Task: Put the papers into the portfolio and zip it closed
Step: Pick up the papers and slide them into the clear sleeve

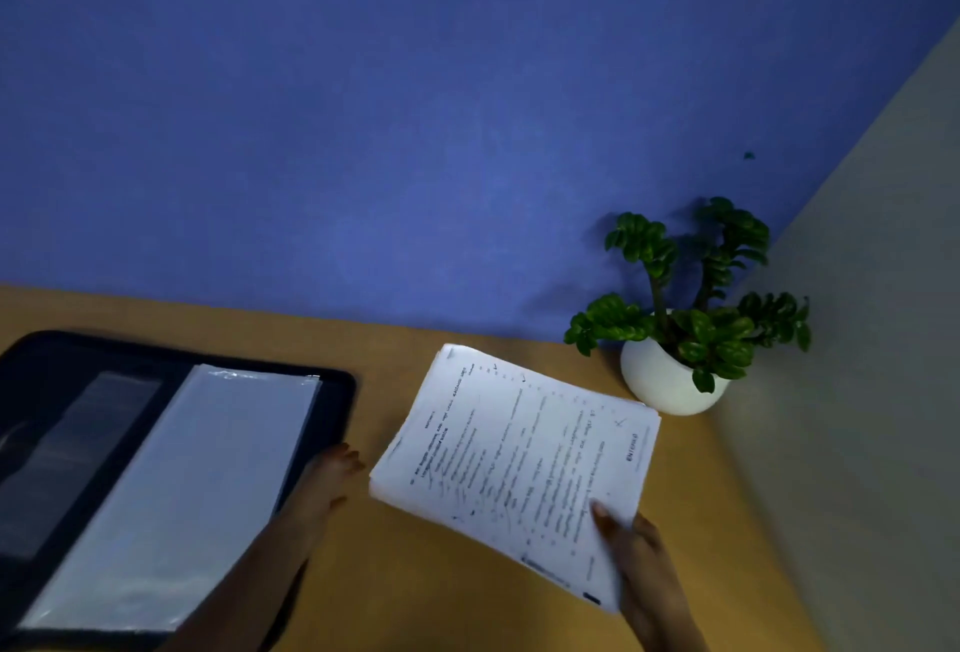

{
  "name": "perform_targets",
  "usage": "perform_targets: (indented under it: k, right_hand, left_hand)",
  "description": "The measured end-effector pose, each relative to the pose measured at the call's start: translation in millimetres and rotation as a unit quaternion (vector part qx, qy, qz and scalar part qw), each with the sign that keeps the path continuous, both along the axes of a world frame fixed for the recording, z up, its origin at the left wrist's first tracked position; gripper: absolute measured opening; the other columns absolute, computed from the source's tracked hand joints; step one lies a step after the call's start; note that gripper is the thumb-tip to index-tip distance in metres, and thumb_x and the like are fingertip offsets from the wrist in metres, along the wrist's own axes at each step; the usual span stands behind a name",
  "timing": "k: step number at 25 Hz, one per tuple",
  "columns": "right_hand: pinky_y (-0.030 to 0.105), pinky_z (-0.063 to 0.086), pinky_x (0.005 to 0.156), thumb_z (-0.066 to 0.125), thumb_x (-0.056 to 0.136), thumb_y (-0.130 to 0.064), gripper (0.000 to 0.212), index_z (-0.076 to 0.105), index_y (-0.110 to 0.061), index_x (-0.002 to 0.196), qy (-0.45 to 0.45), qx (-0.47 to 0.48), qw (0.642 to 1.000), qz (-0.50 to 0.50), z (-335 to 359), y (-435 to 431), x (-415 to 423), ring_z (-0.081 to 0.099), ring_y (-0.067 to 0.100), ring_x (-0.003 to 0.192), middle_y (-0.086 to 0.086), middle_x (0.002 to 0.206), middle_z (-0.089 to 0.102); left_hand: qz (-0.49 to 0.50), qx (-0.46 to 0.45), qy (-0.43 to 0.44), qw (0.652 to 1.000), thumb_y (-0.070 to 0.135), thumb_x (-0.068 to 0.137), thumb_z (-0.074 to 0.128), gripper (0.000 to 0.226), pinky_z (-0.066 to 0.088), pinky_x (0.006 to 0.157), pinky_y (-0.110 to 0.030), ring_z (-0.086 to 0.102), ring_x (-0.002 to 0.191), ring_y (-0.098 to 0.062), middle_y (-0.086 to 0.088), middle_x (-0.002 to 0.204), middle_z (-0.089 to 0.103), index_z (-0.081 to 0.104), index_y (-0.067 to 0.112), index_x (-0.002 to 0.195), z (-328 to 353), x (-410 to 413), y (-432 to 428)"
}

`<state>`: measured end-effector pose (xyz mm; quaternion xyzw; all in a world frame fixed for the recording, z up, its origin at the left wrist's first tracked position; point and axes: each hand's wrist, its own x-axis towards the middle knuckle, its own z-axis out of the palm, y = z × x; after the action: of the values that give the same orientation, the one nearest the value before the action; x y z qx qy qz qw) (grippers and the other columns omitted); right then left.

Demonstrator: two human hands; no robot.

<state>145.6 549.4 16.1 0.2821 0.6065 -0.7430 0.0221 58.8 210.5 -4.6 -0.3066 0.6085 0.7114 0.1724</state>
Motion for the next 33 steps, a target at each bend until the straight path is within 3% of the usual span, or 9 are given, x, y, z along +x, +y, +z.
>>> perform_targets:
  k: [3, 7, 12, 17, 20, 24, 26, 31, 33]
  right_hand:
    - [0.046, 0.060, 0.074, 0.064, 0.089, -0.017, 0.026, 0.069, -0.003, 0.110, 0.001, -0.023, 0.999, 0.030, -7, 19, 8, 0.072, 0.039, 0.095, 0.019, 0.105, 0.075]
    - [0.050, 0.058, 0.081, 0.069, 0.084, -0.021, 0.029, 0.073, -0.008, 0.110, -0.010, -0.059, 0.993, 0.098, -19, 18, 7, 0.069, 0.041, 0.102, 0.021, 0.112, 0.072]
    - [0.048, 0.057, 0.086, 0.068, 0.085, -0.024, 0.028, 0.073, -0.016, 0.111, 0.023, -0.012, 0.992, 0.121, -36, 14, -7, 0.068, 0.034, 0.107, 0.014, 0.118, 0.071]
    - [0.041, 0.054, 0.090, 0.062, 0.089, -0.025, 0.030, 0.069, -0.020, 0.117, 0.090, 0.058, 0.987, 0.123, -53, 20, -22, 0.066, 0.025, 0.111, 0.006, 0.118, 0.071]
    - [0.049, 0.052, 0.094, 0.064, 0.087, -0.018, 0.025, 0.072, -0.014, 0.111, 0.081, 0.059, 0.989, 0.106, -74, 18, -20, 0.066, 0.030, 0.108, 0.011, 0.112, 0.073]
    - [0.044, 0.054, 0.085, 0.062, 0.087, 0.000, 0.023, 0.074, -0.010, 0.104, 0.067, 0.059, 0.993, 0.076, -90, 15, -13, 0.069, 0.031, 0.102, 0.015, 0.105, 0.075]
    - [0.039, 0.054, 0.081, 0.061, 0.084, 0.004, 0.026, 0.074, -0.008, 0.103, 0.076, 0.073, 0.991, 0.079, -88, 18, -15, 0.070, 0.030, 0.098, 0.016, 0.103, 0.075]
    - [0.030, 0.058, 0.072, 0.061, 0.089, 0.000, 0.020, 0.074, -0.009, 0.101, 0.095, 0.100, 0.986, 0.094, -78, 18, -20, 0.071, 0.026, 0.096, 0.013, 0.101, 0.075]
    - [0.031, 0.058, 0.072, 0.064, 0.090, -0.005, 0.017, 0.075, -0.013, 0.100, 0.074, 0.106, 0.988, 0.088, -76, 16, -23, 0.072, 0.023, 0.095, 0.007, 0.100, 0.077]
  left_hand:
    - [-0.101, 0.078, 0.027, 0.992, 0.032, 0.097, 0.047, 0.030, 0.042, 0.102, -0.046, 0.060, 0.112, -0.025, -0.004, 0.117, 0.068, 0.060, 0.016, 0.119, 3, -16, -9]
    - [-0.277, 0.040, 0.035, 0.959, 0.031, 0.095, 0.055, 0.029, 0.050, 0.097, -0.050, 0.068, 0.105, -0.032, -0.011, 0.111, 0.074, 0.068, 0.013, 0.115, 2, -11, 16]
    - [-0.211, -0.088, 0.137, 0.964, 0.009, 0.097, 0.052, 0.026, 0.054, 0.082, -0.037, 0.068, 0.098, -0.026, -0.009, 0.110, 0.071, 0.059, 0.010, 0.122, -2, -8, 30]
    - [-0.160, -0.122, 0.205, 0.958, -0.003, 0.093, 0.054, 0.024, 0.052, 0.072, -0.016, 0.065, 0.100, -0.026, -0.009, 0.103, 0.069, 0.061, 0.001, 0.116, -13, 0, 34]
    - [-0.162, -0.141, 0.207, 0.954, -0.004, 0.092, 0.056, 0.020, 0.053, 0.067, -0.012, 0.066, 0.095, -0.024, -0.006, 0.095, 0.069, 0.063, -0.002, 0.111, -29, 13, 33]
    - [-0.152, -0.148, 0.210, 0.954, -0.002, 0.091, 0.059, 0.022, 0.054, 0.065, -0.013, 0.066, 0.088, -0.016, -0.007, 0.095, 0.068, 0.061, 0.002, 0.112, -36, 24, 37]
    - [-0.142, -0.132, 0.233, 0.953, -0.005, 0.090, 0.059, 0.024, 0.056, 0.069, -0.021, 0.067, 0.090, -0.025, -0.012, 0.095, 0.067, 0.057, 0.000, 0.114, -33, 21, 39]
    - [-0.153, -0.182, 0.234, 0.943, 0.003, 0.096, 0.052, 0.022, 0.053, 0.074, -0.020, 0.064, 0.097, -0.020, -0.006, 0.102, 0.066, 0.056, 0.009, 0.117, -34, 16, 38]
    - [-0.154, -0.203, 0.233, 0.938, 0.002, 0.096, 0.050, 0.024, 0.055, 0.077, -0.031, 0.066, 0.095, -0.020, -0.004, 0.101, 0.069, 0.057, 0.013, 0.116, -31, 13, 40]
